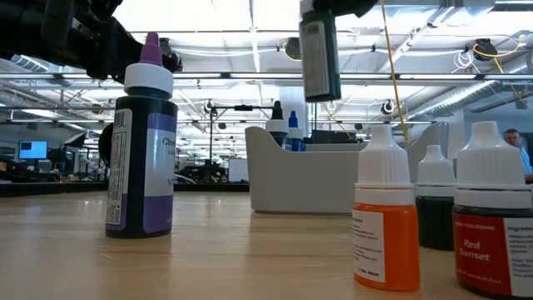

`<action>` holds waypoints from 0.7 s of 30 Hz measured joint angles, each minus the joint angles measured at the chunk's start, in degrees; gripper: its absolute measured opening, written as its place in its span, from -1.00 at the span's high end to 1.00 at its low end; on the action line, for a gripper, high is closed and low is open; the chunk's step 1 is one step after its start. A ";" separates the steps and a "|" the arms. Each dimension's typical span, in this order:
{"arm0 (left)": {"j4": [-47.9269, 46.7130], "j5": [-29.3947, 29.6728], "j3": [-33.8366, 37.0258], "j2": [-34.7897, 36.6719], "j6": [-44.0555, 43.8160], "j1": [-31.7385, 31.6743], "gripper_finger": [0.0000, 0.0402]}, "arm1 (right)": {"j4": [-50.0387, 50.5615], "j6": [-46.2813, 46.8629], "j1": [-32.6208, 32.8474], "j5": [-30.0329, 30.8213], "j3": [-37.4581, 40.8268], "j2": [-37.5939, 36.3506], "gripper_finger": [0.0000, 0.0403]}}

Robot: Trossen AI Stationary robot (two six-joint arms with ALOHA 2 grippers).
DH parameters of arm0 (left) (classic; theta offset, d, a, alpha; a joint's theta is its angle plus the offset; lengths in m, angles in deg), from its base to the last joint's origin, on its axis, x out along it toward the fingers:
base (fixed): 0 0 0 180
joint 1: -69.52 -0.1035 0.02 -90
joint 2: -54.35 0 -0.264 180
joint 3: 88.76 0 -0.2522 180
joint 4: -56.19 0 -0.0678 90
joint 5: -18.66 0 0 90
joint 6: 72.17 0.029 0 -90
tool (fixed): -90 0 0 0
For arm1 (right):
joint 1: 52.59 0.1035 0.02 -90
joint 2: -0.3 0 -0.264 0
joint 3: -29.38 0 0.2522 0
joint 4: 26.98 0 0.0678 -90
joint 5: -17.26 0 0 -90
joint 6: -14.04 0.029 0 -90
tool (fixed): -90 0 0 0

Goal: Pick & Place food coloring
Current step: Put the large green food coloring bottle into the gray bin

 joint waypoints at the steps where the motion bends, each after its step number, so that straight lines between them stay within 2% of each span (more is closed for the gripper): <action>1: 0.00 -0.01 0.00 0.00 0.00 0.00 0.84 | 0.92 0.38 -0.08 1.10 0.00 0.00 0.44; 5: 0.01 0.00 0.00 0.00 0.24 0.00 0.84 | 1.28 0.57 -1.14 4.40 0.81 0.07 0.46; 15: -0.16 -0.02 0.00 0.00 -0.96 0.00 0.84 | -13.23 3.87 -3.54 4.02 15.83 -1.32 0.45; 18: -0.52 -0.02 0.00 0.00 -0.96 0.00 0.84 | -18.43 4.18 -4.49 4.28 18.47 -1.73 0.45; 21: -0.78 0.00 0.00 0.00 -0.83 0.00 0.84 | -18.78 4.10 -5.66 4.40 20.29 -2.68 0.43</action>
